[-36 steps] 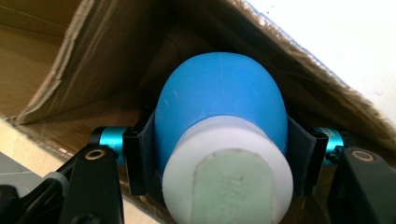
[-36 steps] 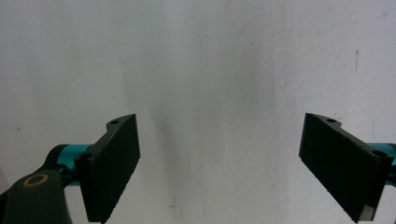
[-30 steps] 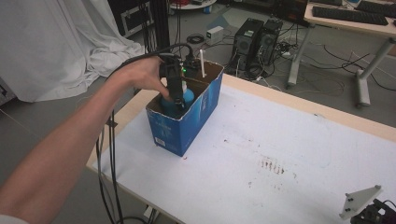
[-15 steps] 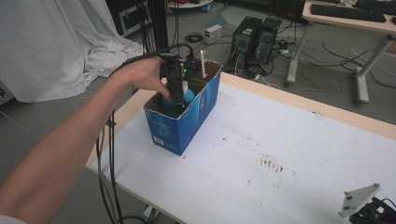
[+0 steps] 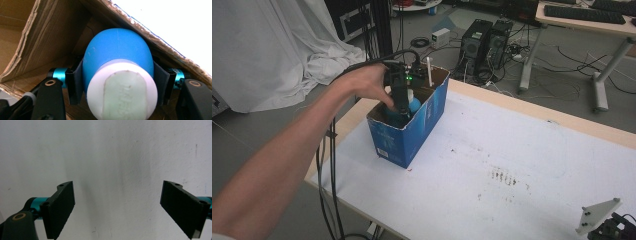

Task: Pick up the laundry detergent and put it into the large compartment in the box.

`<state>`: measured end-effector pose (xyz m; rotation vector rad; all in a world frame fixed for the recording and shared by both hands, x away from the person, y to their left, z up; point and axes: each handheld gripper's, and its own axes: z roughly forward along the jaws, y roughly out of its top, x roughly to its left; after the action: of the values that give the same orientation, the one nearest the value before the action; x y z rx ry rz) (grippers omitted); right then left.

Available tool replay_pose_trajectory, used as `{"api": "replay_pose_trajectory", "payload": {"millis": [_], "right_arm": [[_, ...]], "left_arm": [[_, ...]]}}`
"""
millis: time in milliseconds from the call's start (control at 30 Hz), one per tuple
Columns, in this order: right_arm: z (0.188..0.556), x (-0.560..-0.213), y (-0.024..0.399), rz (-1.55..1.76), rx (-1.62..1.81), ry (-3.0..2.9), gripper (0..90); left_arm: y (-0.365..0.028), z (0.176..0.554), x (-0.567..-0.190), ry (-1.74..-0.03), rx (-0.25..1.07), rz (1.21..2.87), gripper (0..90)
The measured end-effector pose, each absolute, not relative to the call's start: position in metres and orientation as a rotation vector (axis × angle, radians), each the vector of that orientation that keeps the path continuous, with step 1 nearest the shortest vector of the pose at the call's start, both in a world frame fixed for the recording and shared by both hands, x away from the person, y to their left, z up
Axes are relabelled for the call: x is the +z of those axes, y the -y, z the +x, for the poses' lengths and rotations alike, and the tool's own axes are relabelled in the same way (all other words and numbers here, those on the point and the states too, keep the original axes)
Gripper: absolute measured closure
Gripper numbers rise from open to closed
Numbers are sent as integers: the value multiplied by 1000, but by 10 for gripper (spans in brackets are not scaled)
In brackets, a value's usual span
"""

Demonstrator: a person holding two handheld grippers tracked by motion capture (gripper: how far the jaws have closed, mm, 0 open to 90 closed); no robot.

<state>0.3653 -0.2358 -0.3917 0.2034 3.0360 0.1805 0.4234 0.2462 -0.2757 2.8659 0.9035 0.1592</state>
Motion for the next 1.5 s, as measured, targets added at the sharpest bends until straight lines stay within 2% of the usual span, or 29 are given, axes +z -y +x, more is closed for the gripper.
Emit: {"api": "replay_pose_trajectory", "payload": {"millis": [300, 500, 833, 1067, 1500], "right_arm": [[365, -392, 236, 203, 169, -3037, 116], [364, -392, 237, 204, 176, -3037, 115], [364, -393, 239, 213, 176, -3041, 115], [364, -393, 238, 205, 178, -3042, 115], [362, -392, 239, 220, 185, -3038, 116]], "left_arm": [[-246, 423, -275, -912, 147, 2865, 373], [-247, 423, -277, -929, 154, 2872, 321], [-249, 424, -276, -946, 149, 2860, 312], [-253, 423, -266, -974, 187, 2848, 273], [-252, 421, -248, -963, 218, 2836, 263]]}}
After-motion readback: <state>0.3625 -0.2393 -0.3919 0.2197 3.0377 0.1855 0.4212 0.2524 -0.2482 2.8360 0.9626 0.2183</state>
